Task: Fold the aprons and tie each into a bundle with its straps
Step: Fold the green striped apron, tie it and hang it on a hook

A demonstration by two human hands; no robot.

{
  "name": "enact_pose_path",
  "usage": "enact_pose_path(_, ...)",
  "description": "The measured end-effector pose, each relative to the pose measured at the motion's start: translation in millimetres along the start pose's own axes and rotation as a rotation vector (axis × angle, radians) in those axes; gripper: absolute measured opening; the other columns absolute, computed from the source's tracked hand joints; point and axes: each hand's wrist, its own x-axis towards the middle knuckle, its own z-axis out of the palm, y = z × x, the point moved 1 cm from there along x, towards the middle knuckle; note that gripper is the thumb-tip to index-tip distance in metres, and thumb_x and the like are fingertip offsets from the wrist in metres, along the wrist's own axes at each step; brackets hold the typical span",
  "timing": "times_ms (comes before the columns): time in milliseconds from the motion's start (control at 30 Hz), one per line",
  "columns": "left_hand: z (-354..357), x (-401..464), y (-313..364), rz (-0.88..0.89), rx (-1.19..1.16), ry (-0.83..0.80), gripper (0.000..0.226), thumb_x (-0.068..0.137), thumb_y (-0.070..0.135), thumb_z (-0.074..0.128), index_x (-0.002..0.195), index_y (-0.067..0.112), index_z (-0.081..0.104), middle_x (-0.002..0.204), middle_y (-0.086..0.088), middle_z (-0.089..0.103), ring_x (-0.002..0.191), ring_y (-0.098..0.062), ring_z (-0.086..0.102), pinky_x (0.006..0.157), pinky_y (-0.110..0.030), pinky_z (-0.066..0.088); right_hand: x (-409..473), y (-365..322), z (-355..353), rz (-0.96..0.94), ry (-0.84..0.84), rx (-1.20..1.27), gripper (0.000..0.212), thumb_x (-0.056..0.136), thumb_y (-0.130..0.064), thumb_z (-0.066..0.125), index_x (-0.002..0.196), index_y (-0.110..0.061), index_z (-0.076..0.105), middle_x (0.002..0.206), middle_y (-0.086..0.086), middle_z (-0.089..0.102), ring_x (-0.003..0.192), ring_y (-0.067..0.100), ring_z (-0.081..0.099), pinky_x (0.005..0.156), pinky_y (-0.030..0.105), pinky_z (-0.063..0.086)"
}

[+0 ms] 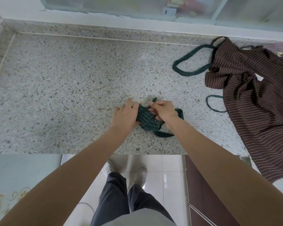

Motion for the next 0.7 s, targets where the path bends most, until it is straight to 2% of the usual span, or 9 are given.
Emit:
enact_pose_path(33,3,0,0,-0.046,0.006,-0.015,0.065,0.081,0.042,0.068,0.127,0.007,0.037,0.127,-0.014,0.046,0.107,-0.029,0.057,0.096,-0.045,0.041,1,1,2,0.003,0.007,-0.008,0.020,0.092,-0.025,0.060,0.074,-0.017,0.062,0.069,-0.005,0.063,0.059,0.002,0.055,0.040,0.010,0.041)
enact_pose_path(100,4,2,1,-0.133,-0.036,-0.023,0.062,0.080,0.045,0.069,0.117,0.004,0.041,0.111,-0.012,0.057,0.095,-0.029,0.062,0.083,-0.041,0.046,3,-1,5,-0.035,0.032,-0.033,0.026,0.091,-0.025,0.060,0.067,-0.016,0.061,0.069,-0.003,0.064,0.060,0.008,0.056,0.046,0.016,0.045)
enact_pose_path(200,-1,5,1,-0.276,-0.197,-0.042,0.052,0.075,0.044,0.073,0.099,0.006,0.047,0.089,-0.006,0.059,0.081,-0.026,0.060,0.066,-0.034,0.044,3,-6,8,-0.183,0.100,-0.207,0.035,0.093,-0.025,0.057,0.059,-0.015,0.055,0.062,-0.002,0.059,0.061,0.016,0.053,0.062,0.030,0.044)
enact_pose_path(300,0,0,-6,-0.346,-0.259,-0.094,0.052,0.074,0.056,0.070,0.078,0.008,0.048,0.069,-0.001,0.048,0.065,-0.018,0.051,0.055,-0.028,0.039,-3,1,3,-0.243,0.117,-0.318,0.038,0.097,-0.024,0.050,0.062,-0.013,0.039,0.056,-0.002,0.039,0.053,0.012,0.036,0.054,0.029,0.030)
enact_pose_path(400,8,-4,-13,-0.355,-0.334,-0.113,0.050,0.083,0.050,0.061,0.061,0.009,0.045,0.056,-0.001,0.044,0.048,-0.013,0.043,0.041,-0.024,0.030,-9,14,-1,-0.178,0.089,-0.236,0.034,0.096,-0.023,0.051,0.067,-0.009,0.041,0.060,0.000,0.042,0.054,0.013,0.044,0.046,0.022,0.041)
enact_pose_path(467,13,-3,-11,-0.340,-0.560,-0.195,0.042,0.095,0.035,0.051,0.064,0.007,0.052,0.054,-0.002,0.052,0.046,-0.012,0.050,0.041,-0.020,0.038,-11,18,-1,-0.088,0.070,-0.118,0.034,0.096,-0.023,0.052,0.065,-0.013,0.044,0.067,0.001,0.052,0.059,0.013,0.054,0.046,0.020,0.051)
enact_pose_path(533,13,-3,-3,-0.361,-0.822,-0.346,0.039,0.100,0.023,0.037,0.077,0.003,0.059,0.064,-0.009,0.066,0.054,-0.011,0.063,0.047,-0.012,0.044,-9,20,2,-0.043,0.080,-0.040,0.034,0.095,-0.023,0.054,0.064,-0.015,0.045,0.070,0.003,0.056,0.061,0.012,0.055,0.048,0.022,0.053)
enact_pose_path(600,10,-4,4,-0.447,-1.092,-0.470,0.042,0.099,0.023,0.030,0.090,-0.003,0.061,0.078,-0.015,0.071,0.067,-0.018,0.070,0.054,-0.016,0.047,-8,20,3,-0.037,0.104,-0.001,0.037,0.093,-0.022,0.059,0.060,-0.015,0.044,0.067,0.004,0.055,0.058,0.013,0.052,0.048,0.023,0.047)
enact_pose_path(700,4,-8,8,-0.575,-1.384,-0.526,0.045,0.097,0.034,0.027,0.107,0.005,0.060,0.088,-0.011,0.070,0.079,-0.021,0.068,0.070,-0.030,0.047,-4,17,3,-0.002,0.085,0.092,0.033,0.091,-0.018,0.061,0.060,-0.015,0.048,0.065,0.004,0.056,0.059,0.013,0.052,0.052,0.022,0.045)
